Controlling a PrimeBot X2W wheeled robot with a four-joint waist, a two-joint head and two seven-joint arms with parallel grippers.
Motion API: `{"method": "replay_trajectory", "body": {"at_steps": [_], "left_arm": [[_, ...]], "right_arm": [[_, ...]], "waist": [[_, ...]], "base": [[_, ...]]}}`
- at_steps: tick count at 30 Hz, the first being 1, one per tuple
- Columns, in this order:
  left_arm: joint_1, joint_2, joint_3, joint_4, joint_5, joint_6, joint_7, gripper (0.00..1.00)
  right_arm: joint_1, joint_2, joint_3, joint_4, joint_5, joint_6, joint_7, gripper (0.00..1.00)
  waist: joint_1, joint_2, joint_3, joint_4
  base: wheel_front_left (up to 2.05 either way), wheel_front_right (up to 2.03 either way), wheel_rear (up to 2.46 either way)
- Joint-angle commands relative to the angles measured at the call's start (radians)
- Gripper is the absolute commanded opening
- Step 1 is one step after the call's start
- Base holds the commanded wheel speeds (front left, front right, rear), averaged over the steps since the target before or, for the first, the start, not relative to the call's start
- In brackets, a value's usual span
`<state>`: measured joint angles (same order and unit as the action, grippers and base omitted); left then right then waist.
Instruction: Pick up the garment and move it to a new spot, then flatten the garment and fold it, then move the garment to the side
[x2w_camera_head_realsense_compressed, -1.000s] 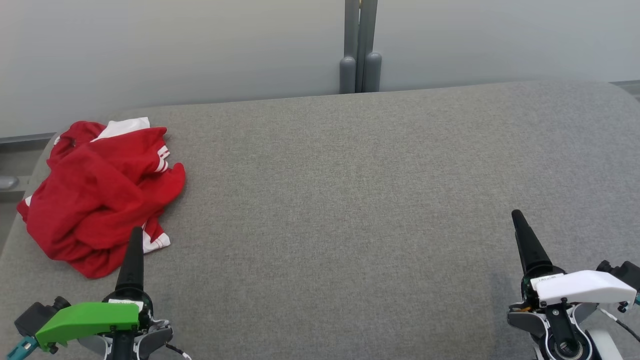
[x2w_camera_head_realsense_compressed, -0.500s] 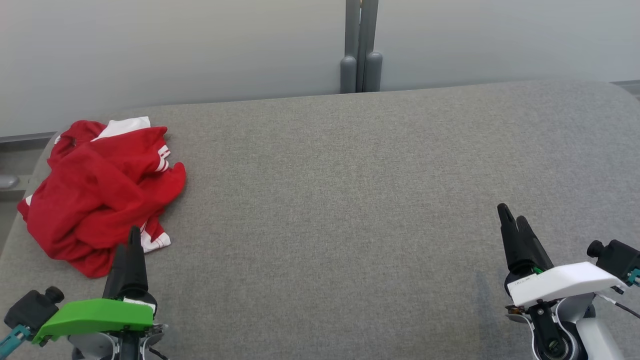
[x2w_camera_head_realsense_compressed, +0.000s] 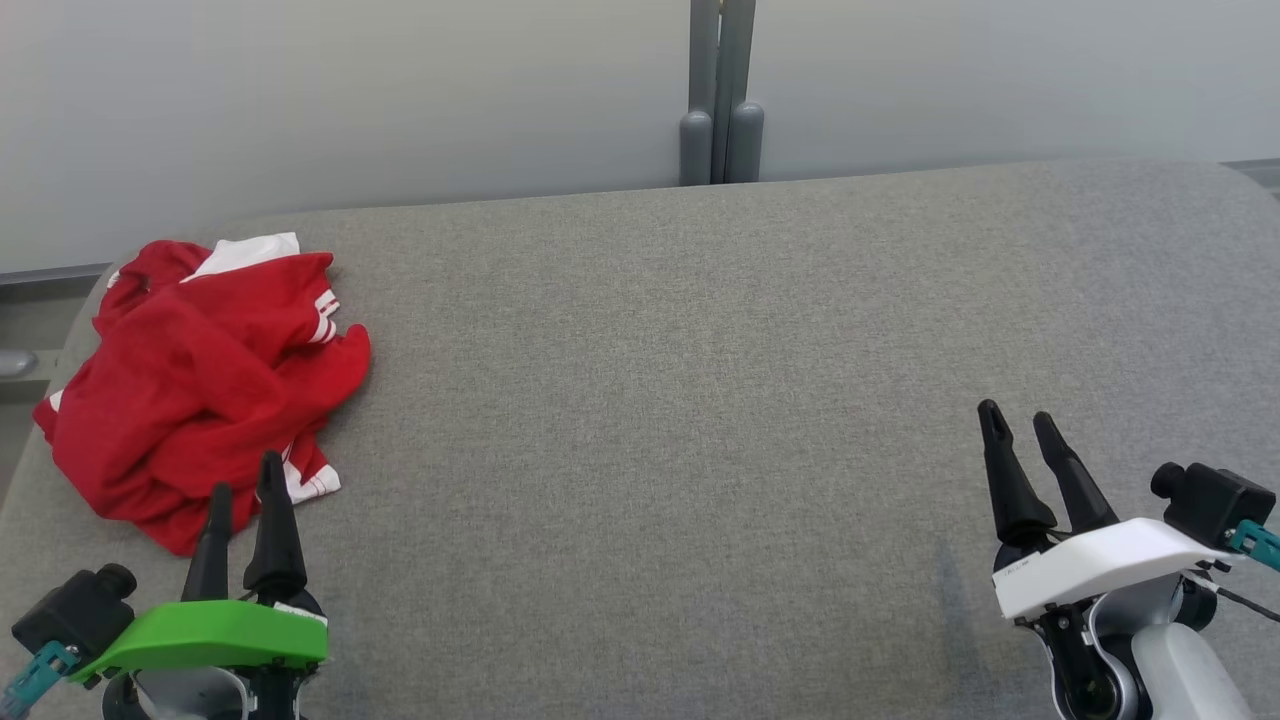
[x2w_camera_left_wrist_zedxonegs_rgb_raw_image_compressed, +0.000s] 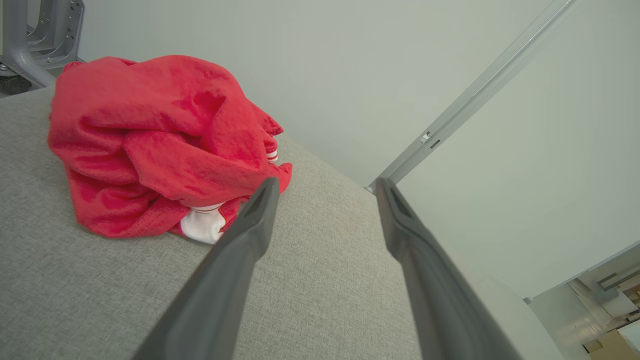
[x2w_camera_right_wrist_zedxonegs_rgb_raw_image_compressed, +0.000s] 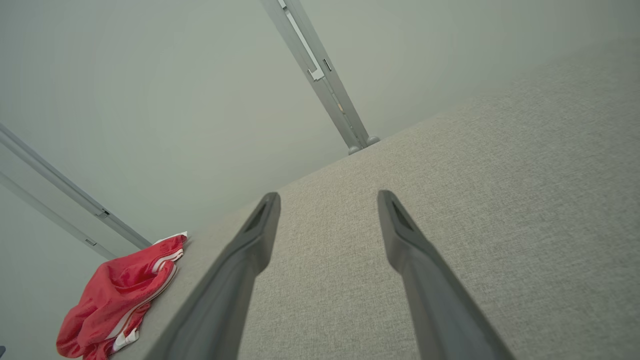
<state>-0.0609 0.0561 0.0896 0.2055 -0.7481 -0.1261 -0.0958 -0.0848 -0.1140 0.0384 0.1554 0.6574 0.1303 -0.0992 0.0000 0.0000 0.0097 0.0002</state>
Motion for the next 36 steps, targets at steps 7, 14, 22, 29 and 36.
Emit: {"method": "replay_trajectory", "body": {"at_steps": [7,14,22,29,36], "left_arm": [[0.005,0.009,-0.004,-0.024,0.096,-0.004,-0.026,1.00],[0.008,0.018,-0.010,0.002,0.177,-0.006,-0.047,1.00],[0.008,0.024,-0.005,0.004,0.254,-0.006,-0.067,1.00],[0.013,0.031,-0.013,0.007,0.317,-0.006,-0.085,1.00],[0.019,0.041,-0.029,0.018,0.370,-0.006,-0.102,1.00]], "right_arm": [[-0.025,-0.007,0.008,-0.030,-0.098,0.000,-0.028,1.00],[-0.034,-0.016,0.020,0.007,-0.180,0.000,-0.047,1.00],[-0.037,-0.021,0.021,-0.001,-0.264,0.000,-0.068,1.00],[-0.037,-0.024,0.025,-0.008,-0.335,0.000,-0.084,1.00],[-0.035,-0.030,0.035,-0.011,-0.397,0.001,-0.100,1.00]], "waist": [[0.0000,0.0000,0.001,0.001],[0.0000,0.0000,0.005,0.000],[0.0000,0.0000,0.009,0.000],[0.0000,0.0000,0.009,0.001],[0.0000,0.0000,0.006,0.004]], "base": [[0.00,0.00,0.00],[0.00,0.00,0.00],[0.00,0.00,0.00],[0.00,0.00,0.00],[0.00,0.00,0.00]]}}
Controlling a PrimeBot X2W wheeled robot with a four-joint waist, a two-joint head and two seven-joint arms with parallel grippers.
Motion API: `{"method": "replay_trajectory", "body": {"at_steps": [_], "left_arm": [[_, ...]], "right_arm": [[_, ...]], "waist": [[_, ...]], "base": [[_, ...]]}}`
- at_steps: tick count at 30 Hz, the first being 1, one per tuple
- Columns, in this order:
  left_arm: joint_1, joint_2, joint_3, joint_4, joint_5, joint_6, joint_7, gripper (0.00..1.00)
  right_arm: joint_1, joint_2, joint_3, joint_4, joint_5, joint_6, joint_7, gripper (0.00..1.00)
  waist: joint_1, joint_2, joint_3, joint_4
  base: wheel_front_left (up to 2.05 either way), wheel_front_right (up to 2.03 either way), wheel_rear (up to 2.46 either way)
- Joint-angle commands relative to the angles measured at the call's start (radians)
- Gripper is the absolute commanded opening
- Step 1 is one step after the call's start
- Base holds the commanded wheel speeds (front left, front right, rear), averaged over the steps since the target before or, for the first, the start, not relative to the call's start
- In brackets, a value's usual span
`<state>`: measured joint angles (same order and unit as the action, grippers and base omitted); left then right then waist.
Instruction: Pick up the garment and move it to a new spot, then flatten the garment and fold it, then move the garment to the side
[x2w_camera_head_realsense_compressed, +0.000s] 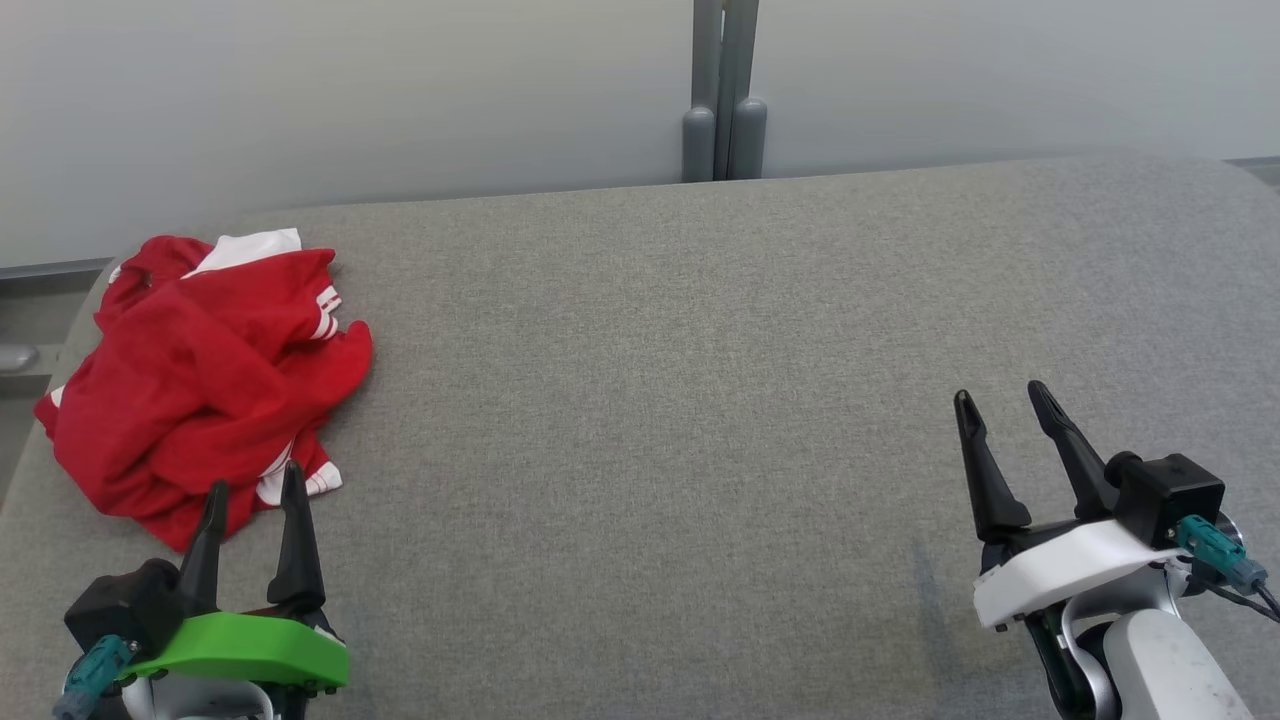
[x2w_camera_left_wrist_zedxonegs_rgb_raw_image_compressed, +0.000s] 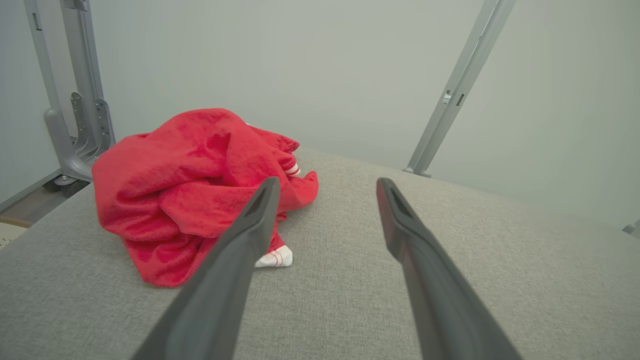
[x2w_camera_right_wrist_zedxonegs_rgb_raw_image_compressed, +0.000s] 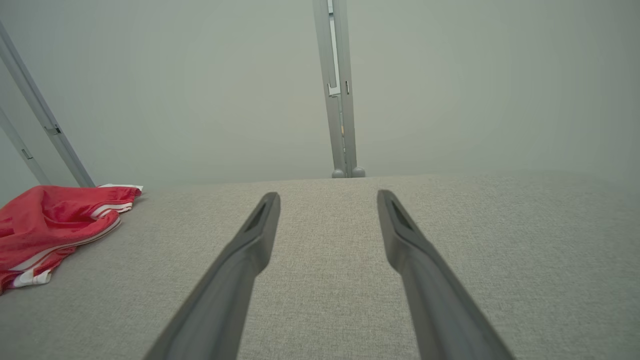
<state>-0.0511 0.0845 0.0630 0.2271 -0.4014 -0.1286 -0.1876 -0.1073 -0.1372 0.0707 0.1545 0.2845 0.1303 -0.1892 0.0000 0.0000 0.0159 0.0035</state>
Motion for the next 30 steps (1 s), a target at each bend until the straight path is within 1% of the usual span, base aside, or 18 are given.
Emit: {"method": "replay_trajectory", "body": {"at_steps": [1,13,30], "left_arm": [[0.010,0.015,-0.004,0.000,0.030,-0.003,-0.011,1.00],[0.017,0.031,-0.018,0.029,0.115,-0.003,-0.040,1.00],[0.023,0.050,-0.034,0.056,0.212,-0.004,-0.071,1.00]], "right_arm": [[-0.011,-0.008,0.004,-0.009,-0.033,0.001,-0.013,1.00],[0.005,-0.027,-0.005,-0.005,-0.136,0.000,-0.039,1.00],[0.016,-0.028,-0.013,0.008,-0.228,0.001,-0.069,1.00]], "waist": [[0.0000,0.0000,-0.001,0.001],[0.0000,0.0000,-0.005,0.001],[0.0000,0.0000,-0.003,-0.002]], "base": [[0.00,0.00,0.00],[0.00,0.00,0.00],[0.00,0.00,0.00]]}}
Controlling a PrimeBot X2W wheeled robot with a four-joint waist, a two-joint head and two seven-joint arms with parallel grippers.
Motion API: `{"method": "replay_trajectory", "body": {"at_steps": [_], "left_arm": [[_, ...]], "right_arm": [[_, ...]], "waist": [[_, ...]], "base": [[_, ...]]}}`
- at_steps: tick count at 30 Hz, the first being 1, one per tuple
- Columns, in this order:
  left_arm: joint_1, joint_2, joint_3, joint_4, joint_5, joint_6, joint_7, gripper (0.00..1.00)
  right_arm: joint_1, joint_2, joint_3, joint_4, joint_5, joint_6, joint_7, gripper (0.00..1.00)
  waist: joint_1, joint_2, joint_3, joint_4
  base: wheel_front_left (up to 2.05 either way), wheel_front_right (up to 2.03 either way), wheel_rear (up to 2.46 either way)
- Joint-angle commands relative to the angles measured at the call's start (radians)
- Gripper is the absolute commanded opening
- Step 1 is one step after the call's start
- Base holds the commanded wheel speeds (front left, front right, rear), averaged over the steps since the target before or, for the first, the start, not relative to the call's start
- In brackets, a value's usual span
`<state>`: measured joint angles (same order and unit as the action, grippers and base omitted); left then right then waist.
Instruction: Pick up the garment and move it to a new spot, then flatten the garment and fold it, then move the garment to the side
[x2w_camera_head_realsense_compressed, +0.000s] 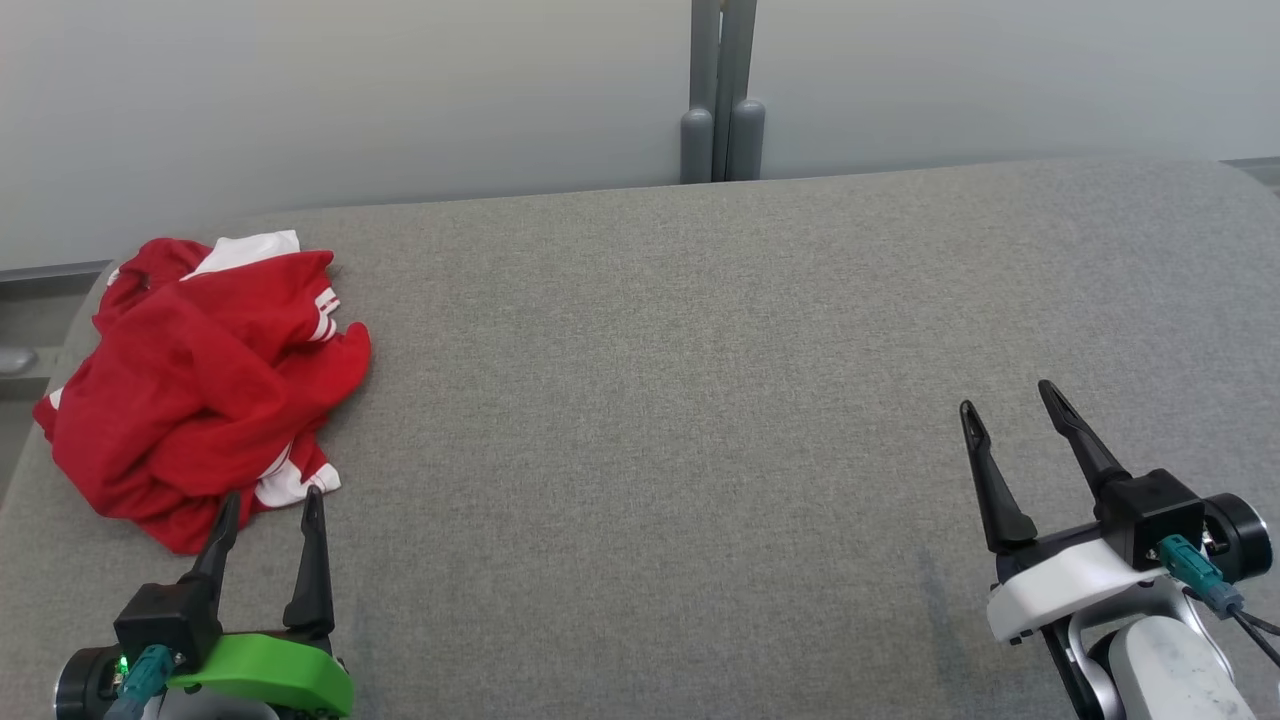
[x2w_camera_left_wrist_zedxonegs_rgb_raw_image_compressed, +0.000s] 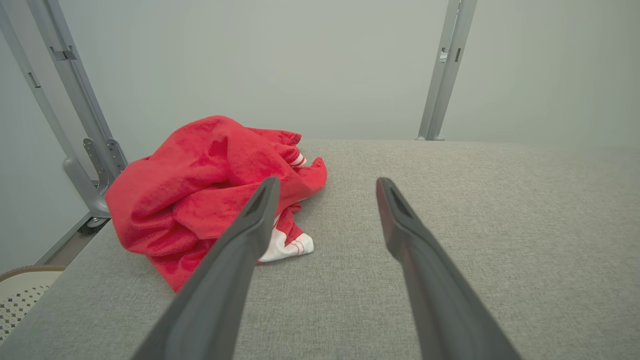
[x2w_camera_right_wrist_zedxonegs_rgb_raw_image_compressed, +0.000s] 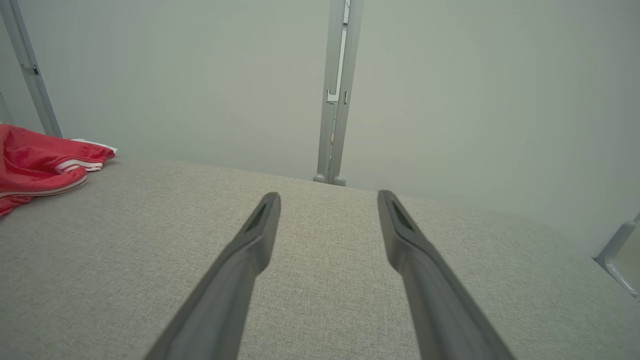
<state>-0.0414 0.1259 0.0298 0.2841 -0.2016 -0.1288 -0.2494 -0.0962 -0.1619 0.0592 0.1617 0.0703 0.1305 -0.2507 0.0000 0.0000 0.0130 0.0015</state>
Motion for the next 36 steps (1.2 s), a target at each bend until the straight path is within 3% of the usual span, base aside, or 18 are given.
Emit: {"method": "replay_trajectory", "body": {"at_steps": [1,6,29,36], "left_arm": [[0.014,0.009,-0.002,-0.001,0.018,-0.003,-0.011,1.00],[0.015,0.011,-0.004,-0.002,0.048,-0.003,-0.019,1.00],[0.004,0.011,-0.008,0.029,-0.005,-0.003,-0.016,1.00],[-0.015,0.010,-0.012,0.033,-0.012,-0.003,-0.016,1.00]], "right_arm": [[0.005,-0.004,-0.002,0.001,-0.019,0.000,-0.008,1.00],[0.005,-0.006,0.002,0.000,-0.051,0.000,-0.016,1.00],[0.006,0.002,-0.009,0.042,0.011,0.000,-0.015,1.00],[0.012,0.009,-0.004,0.033,0.002,0.000,-0.015,1.00]], "waist": [[0.0000,0.0000,0.000,0.000],[0.0000,0.0000,0.001,0.000],[0.0000,0.0000,0.003,0.010],[0.0000,0.0000,0.003,0.045]], "base": [[0.00,0.00,0.00],[0.00,0.00,0.00],[0.00,0.00,0.00],[0.00,0.00,0.00]]}}
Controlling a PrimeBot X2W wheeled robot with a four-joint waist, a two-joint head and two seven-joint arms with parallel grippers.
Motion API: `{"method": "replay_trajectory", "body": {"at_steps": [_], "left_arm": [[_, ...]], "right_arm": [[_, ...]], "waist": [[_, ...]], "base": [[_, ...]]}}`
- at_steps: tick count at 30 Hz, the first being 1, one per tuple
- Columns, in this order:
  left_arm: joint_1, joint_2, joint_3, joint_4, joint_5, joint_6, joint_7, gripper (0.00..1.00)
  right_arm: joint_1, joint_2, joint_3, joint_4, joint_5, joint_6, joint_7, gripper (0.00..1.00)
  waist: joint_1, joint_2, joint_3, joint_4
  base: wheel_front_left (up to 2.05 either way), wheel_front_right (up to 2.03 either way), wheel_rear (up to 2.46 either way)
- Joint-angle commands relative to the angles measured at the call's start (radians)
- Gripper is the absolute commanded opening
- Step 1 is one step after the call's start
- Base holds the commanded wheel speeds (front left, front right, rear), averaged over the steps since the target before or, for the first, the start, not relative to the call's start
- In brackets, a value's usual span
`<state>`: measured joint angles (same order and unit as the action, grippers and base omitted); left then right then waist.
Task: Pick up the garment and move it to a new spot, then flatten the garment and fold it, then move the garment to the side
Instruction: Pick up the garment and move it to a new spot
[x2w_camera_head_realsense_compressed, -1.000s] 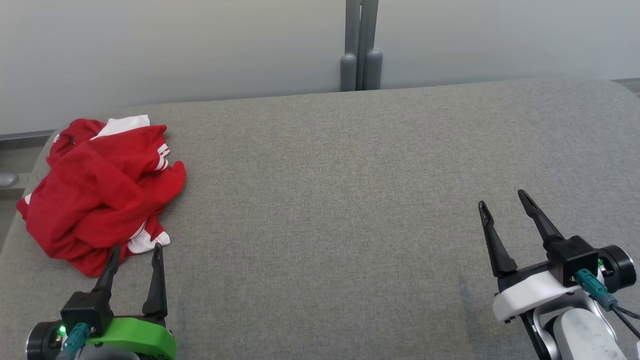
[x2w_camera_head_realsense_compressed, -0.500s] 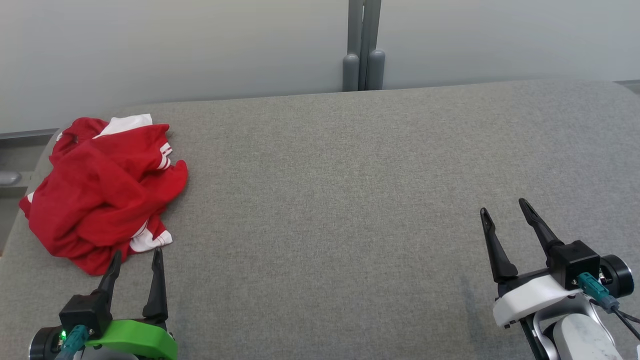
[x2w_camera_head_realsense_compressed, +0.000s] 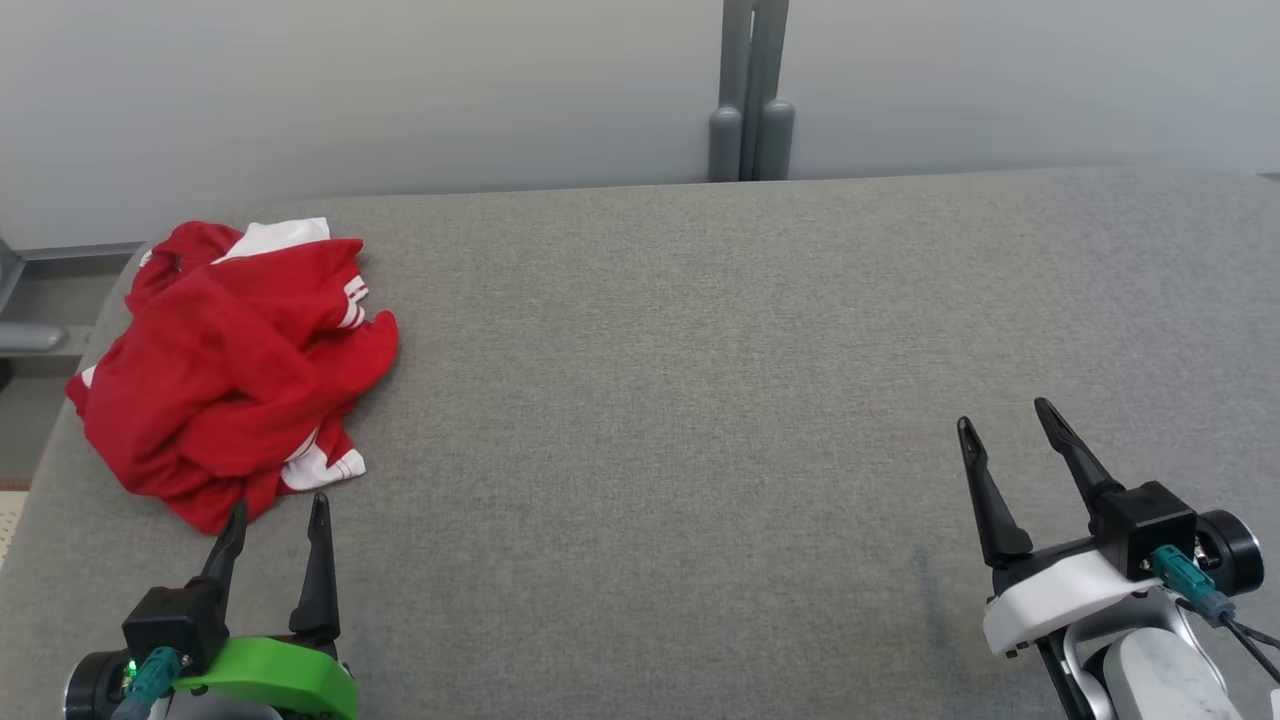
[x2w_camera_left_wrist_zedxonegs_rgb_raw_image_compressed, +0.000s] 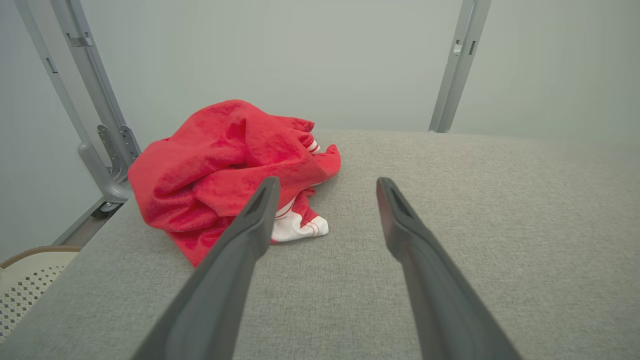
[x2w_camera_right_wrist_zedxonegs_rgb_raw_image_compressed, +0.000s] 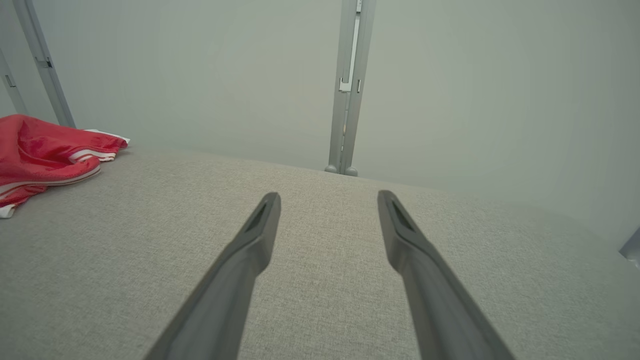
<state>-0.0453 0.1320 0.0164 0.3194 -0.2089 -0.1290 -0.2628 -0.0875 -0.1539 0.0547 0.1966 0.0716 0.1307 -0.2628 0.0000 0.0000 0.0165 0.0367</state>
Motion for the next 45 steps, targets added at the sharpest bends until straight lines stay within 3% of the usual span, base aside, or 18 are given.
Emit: {"method": "replay_trajectory", "body": {"at_steps": [1,14,21,27,36,45], "left_arm": [[-0.013,0.002,0.000,-0.001,-0.005,-0.003,-0.003,1.00],[0.032,-0.007,0.018,0.012,0.000,-0.003,-0.002,1.00],[0.049,-0.012,0.024,0.013,0.002,-0.003,-0.002,1.00],[-0.014,-0.009,-0.014,0.039,-0.018,-0.003,-0.002,1.00],[-0.271,0.040,-0.098,0.196,-0.086,-0.002,0.039,1.00],[-0.630,0.145,-0.276,0.365,-0.266,-0.001,0.315,1.00]], "right_arm": [[0.003,-0.002,0.003,-0.002,0.002,0.000,-0.003,1.00],[-0.009,-0.004,0.093,0.010,0.019,0.000,-0.003,1.00],[-0.039,0.001,0.141,0.021,0.031,0.000,-0.003,1.00],[-0.048,-0.012,0.153,0.015,0.034,0.000,-0.003,1.00],[-0.130,-0.076,0.176,-0.003,0.026,0.000,-0.003,1.00],[-0.269,-0.136,0.242,-0.017,0.022,0.000,-0.003,1.00]], "waist": [[0.0000,0.0000,-0.001,0.022],[0.0000,0.0000,-0.033,0.320],[0.0000,0.0000,-0.036,0.404],[0.0000,0.0000,0.005,0.403],[0.0000,0.0000,0.158,0.351],[0.0000,0.0000,0.367,0.247]], "base": [[0.00,0.00,0.00],[0.00,0.00,0.00],[0.00,0.00,0.00],[0.00,0.00,0.00],[0.00,0.00,0.00],[0.00,0.00,0.00]]}}
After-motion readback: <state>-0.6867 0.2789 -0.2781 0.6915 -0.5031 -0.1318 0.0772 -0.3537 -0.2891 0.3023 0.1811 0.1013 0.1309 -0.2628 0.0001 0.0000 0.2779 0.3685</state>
